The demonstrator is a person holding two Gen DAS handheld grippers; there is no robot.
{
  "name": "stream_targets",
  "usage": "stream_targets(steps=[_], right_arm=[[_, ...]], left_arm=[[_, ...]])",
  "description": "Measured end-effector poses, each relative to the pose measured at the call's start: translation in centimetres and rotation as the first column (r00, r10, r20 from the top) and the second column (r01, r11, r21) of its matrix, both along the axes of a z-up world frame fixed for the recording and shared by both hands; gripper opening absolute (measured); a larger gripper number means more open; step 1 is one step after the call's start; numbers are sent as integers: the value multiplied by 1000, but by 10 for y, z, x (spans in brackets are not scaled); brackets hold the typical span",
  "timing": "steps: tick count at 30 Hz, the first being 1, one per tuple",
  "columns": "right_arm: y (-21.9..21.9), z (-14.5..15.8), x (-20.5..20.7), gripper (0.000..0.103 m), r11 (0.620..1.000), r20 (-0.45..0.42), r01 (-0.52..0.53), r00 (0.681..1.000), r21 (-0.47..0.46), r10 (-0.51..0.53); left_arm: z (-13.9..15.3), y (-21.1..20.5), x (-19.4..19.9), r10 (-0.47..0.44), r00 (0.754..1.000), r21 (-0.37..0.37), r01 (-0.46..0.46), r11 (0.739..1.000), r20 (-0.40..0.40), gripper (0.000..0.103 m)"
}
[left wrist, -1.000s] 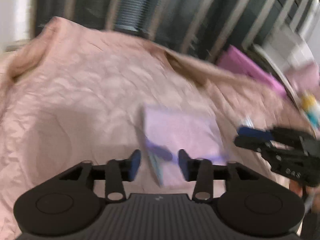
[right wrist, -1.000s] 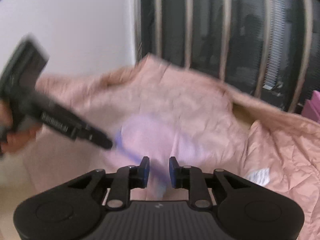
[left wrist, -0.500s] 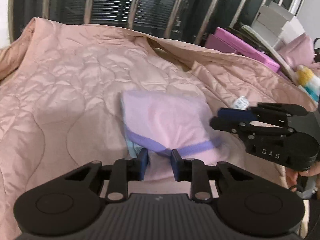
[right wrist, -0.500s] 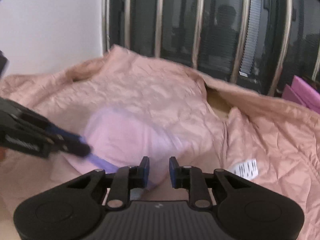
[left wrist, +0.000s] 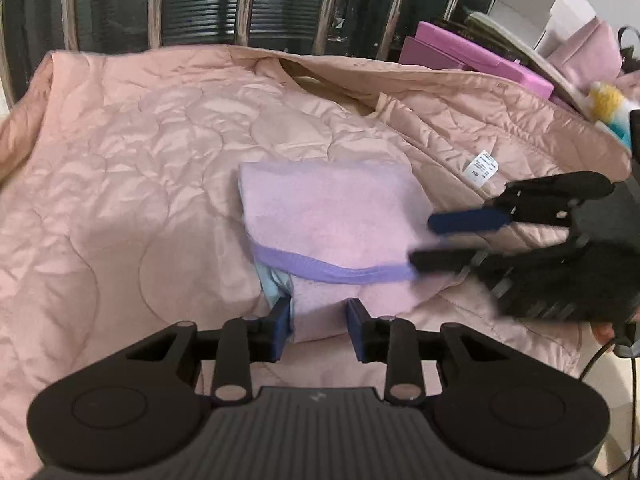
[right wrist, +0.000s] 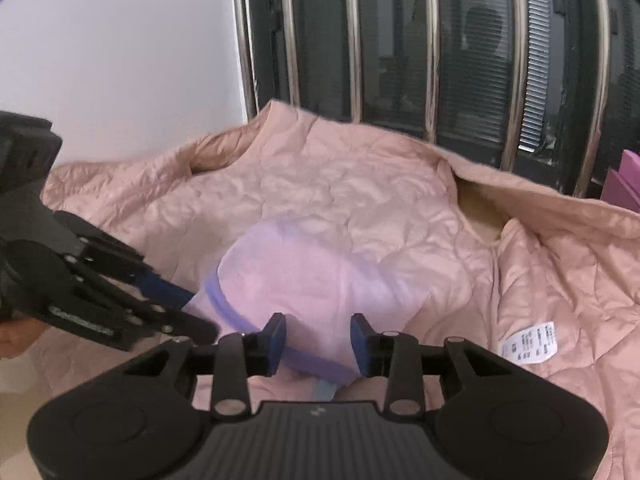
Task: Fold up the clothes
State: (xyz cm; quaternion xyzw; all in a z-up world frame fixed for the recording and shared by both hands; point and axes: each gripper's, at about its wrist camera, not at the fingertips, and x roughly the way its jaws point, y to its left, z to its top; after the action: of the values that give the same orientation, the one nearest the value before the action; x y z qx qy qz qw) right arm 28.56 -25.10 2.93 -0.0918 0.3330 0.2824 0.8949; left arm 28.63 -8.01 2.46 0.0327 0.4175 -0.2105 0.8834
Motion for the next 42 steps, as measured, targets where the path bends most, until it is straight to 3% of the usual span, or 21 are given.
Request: stream_targets(steps=[1,3,5,7,9,10,11,12,13,17,21,23,26,29,31,36,42], right_arm=[[6,-3,0,32,999,-6,-5,1000,-54,5],[15,3,-7,33,994,15,30,999,-103,-28],[16,23,-23,35,993,33,106,994,-53,-105],[18,48,-50,39,987,87,156,984,-29,-153],[18,72,-84,59,978,157,210,966,-4,-207],[16,83,-105,65,971,189,238,952,34,-240],[13,93,-126,80,963,211,258,940,74,-268],[10,100,-147,92,956,222,268,932,117,-288],[8,105,-168,94,949,227,274,925,156,-304],[4,103,-246,99,926,181,296,923,234,-341],[8,82,-308,102,898,145,365,902,244,-406],[12,68,-325,102,898,107,362,911,248,-397],[25,49,-332,102,910,59,353,926,218,-374],[44,31,-332,102,909,105,384,909,159,-403],[55,19,-329,102,900,123,415,894,134,-430],[62,-5,-312,102,867,64,483,868,123,-492],[63,-24,-301,102,859,28,505,861,82,-508]], left_arm=[[10,-1,-8,22,999,33,-24,999,42,34],[32,1,-31,95,984,67,-106,992,151,60],[52,9,-63,154,959,34,-167,985,238,73],[69,14,-97,193,928,70,-227,971,319,77],[83,19,-133,246,881,117,-316,941,405,85],[89,24,-156,268,849,111,-352,929,456,94],[93,30,-176,283,826,99,-374,922,488,103],[95,36,-198,295,807,75,-384,920,511,103],[96,42,-221,308,788,51,-393,918,533,103],[82,62,-284,329,828,10,-373,928,453,103],[49,83,-315,388,858,-30,-402,915,335,103],[35,90,-321,430,859,-50,-434,899,279,103],[21,102,-326,469,846,-64,-470,881,251,103],[8,107,-319,495,834,-41,-501,864,245,103],[1,109,-315,496,835,-26,-505,863,238,103],[-14,106,-305,481,846,25,-499,866,230,103],[-26,95,-294,441,869,58,-464,884,226,103]])
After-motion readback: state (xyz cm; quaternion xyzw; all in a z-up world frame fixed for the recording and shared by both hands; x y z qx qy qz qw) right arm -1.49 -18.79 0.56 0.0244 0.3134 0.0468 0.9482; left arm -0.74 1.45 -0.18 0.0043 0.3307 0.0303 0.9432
